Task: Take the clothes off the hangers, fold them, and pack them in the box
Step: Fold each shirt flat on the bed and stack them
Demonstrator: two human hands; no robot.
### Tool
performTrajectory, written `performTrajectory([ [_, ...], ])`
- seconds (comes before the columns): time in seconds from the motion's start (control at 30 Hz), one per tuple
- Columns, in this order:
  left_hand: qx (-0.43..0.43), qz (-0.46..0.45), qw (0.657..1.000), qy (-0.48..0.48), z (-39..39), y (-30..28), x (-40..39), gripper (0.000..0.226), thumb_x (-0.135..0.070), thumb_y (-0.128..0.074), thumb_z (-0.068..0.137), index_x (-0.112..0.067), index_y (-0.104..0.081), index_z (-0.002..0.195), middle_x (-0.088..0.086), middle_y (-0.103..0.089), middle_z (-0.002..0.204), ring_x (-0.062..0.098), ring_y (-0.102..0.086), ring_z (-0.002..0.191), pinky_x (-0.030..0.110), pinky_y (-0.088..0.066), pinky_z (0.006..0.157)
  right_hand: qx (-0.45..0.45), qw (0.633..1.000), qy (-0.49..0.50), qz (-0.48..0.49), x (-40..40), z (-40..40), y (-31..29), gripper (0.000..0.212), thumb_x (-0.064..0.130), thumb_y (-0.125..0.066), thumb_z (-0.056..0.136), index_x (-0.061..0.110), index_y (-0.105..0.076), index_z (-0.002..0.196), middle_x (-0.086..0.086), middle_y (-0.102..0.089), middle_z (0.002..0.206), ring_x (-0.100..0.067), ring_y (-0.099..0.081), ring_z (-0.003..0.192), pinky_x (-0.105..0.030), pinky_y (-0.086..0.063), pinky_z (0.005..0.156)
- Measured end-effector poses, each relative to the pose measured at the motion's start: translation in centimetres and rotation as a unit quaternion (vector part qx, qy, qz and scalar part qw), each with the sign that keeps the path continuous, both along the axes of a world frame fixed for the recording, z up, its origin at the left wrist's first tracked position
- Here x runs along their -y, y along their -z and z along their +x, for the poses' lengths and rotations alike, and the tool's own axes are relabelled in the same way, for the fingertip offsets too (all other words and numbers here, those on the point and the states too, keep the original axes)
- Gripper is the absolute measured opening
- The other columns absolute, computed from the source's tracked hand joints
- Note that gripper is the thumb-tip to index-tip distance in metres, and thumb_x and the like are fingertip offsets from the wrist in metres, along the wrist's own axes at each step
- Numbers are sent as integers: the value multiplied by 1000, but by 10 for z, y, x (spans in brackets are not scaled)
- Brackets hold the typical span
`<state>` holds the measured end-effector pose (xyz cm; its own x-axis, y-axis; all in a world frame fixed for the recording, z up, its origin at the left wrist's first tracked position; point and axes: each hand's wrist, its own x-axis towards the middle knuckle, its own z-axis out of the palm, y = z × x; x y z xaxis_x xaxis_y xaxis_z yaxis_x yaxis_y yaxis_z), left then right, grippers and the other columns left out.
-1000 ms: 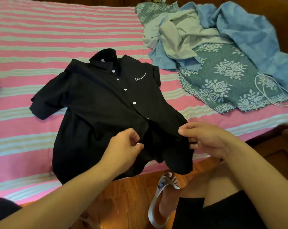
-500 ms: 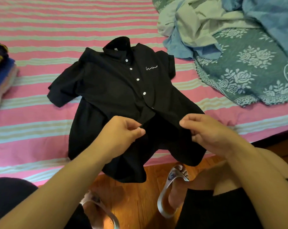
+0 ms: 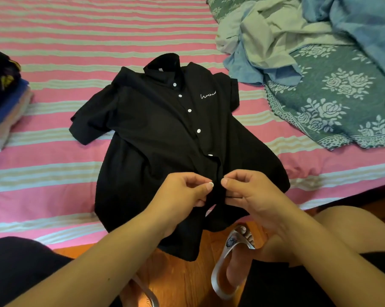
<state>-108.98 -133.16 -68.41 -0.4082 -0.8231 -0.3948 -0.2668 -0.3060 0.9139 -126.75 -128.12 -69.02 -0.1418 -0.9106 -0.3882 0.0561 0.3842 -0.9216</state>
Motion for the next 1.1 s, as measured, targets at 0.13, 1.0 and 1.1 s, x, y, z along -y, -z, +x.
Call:
performTrajectory([
  [0.13,-5,17,1000,-18,3,-3,2,9,-16,-70,95,-15,-79,96,7,-72,81,11,-66,74,24,-58,76,57,998,1,14,0,-5,0,8,-1,-64,92,3,-67,99,-15,-72,95,-28,-73,96,-38,-59,82],
  [1.0,70,-73,995,-6,-5,9,-11,7,-16,-70,94,-14,-70,87,3,-76,78,13,-75,75,39,-64,73,-354,932,-1,-80,-8,29,16,13,24,-68,93,28,-64,82,9,-63,76,-1,-60,71,-14,-46,60],
  [1.1,43,-24,998,-27,-5,8,-11,6,-14,-69,95,-10,-70,91,7,-77,81,16,-76,77,41,-64,75,-318,945,11,-69,-8,28,16,9,24,-70,92,28,-69,84,9,-67,74,1,-64,74,-12,-48,61],
])
